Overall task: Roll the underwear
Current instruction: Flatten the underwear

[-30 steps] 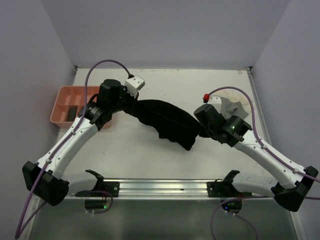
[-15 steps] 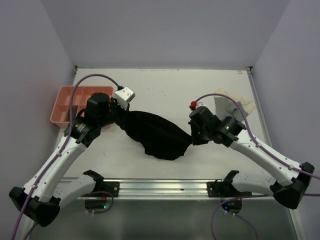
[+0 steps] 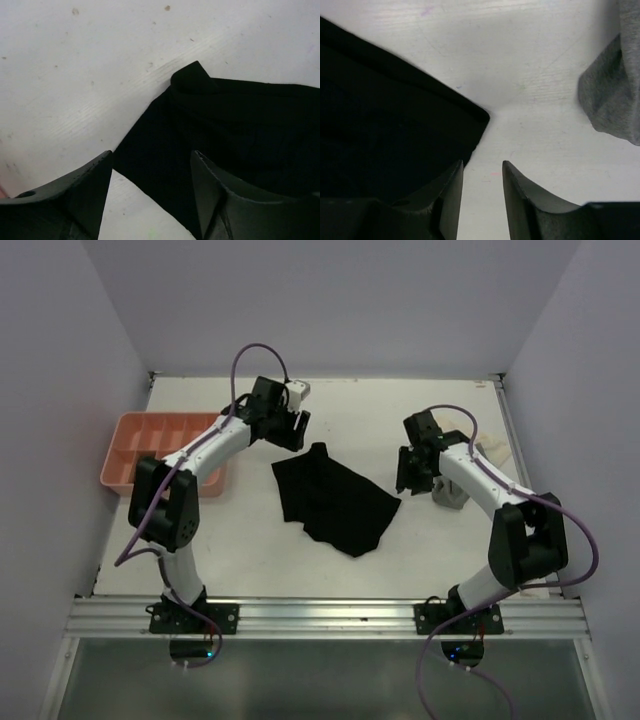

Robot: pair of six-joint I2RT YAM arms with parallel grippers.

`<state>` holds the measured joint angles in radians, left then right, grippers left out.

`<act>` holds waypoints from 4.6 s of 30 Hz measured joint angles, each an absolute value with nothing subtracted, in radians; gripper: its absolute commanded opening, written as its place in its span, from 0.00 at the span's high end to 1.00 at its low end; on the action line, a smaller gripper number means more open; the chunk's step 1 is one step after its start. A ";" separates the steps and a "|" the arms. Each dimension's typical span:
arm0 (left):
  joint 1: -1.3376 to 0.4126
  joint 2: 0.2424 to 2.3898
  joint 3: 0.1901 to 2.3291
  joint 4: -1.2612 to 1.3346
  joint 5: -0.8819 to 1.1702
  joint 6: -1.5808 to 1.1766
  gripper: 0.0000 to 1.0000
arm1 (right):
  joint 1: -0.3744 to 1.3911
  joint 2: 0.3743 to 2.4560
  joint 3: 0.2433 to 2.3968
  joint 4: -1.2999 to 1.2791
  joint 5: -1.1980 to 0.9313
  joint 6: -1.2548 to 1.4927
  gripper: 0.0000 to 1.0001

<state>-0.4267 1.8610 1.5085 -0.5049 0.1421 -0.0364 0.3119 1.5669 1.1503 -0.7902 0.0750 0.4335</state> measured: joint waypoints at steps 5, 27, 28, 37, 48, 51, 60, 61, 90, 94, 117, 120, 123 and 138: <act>-0.359 1.764 1.404 -0.455 0.126 0.008 0.41 | 0.334 1.535 1.150 -0.720 -0.024 0.445 0.91; -0.321 1.899 1.219 -0.390 0.293 0.196 0.93 | 0.480 1.636 0.881 -0.400 -0.164 0.481 1.00; -0.321 1.895 1.197 -0.393 0.307 0.209 0.95 | 0.490 1.612 0.858 -0.404 -0.171 0.482 1.00; -0.310 1.743 1.153 -0.400 0.356 0.256 0.37 | 0.528 1.398 0.924 -0.546 -0.175 0.497 0.81; -0.308 2.080 1.470 -0.382 0.360 0.257 0.43 | 0.528 1.513 1.044 -0.526 -0.142 0.516 0.78; -0.307 2.093 1.476 -0.391 0.367 0.274 0.50 | 0.524 1.528 1.068 -0.525 -0.135 0.516 0.76; -0.305 2.076 1.454 -0.468 0.436 0.331 1.00 | 0.474 1.531 1.133 -0.522 -0.126 0.516 0.76; -0.305 2.067 1.446 -0.484 0.447 0.335 0.98 | 0.469 1.531 1.133 -0.522 -0.126 0.516 0.76; -0.274 2.044 1.455 -0.574 0.555 0.374 0.50 | 0.450 1.486 1.115 -0.524 -0.134 0.515 0.75; -0.236 2.069 1.498 -0.604 0.621 0.387 0.50 | 0.450 1.485 1.115 -0.524 -0.134 0.514 0.74; -0.208 2.082 1.455 -0.660 0.752 0.472 1.00 | 0.444 1.485 1.115 -0.525 -0.132 0.509 0.77; -0.223 1.986 1.411 -0.642 0.723 0.495 1.00 | 0.440 1.485 1.115 -0.527 -0.130 0.505 0.78; -0.258 1.851 1.357 -0.618 0.698 0.541 1.00 | 0.432 1.481 1.115 -0.533 -0.130 0.502 0.78; -0.701 1.386 0.772 -0.552 0.456 0.879 1.00 | 0.424 1.412 1.069 -0.524 -0.212 0.489 0.78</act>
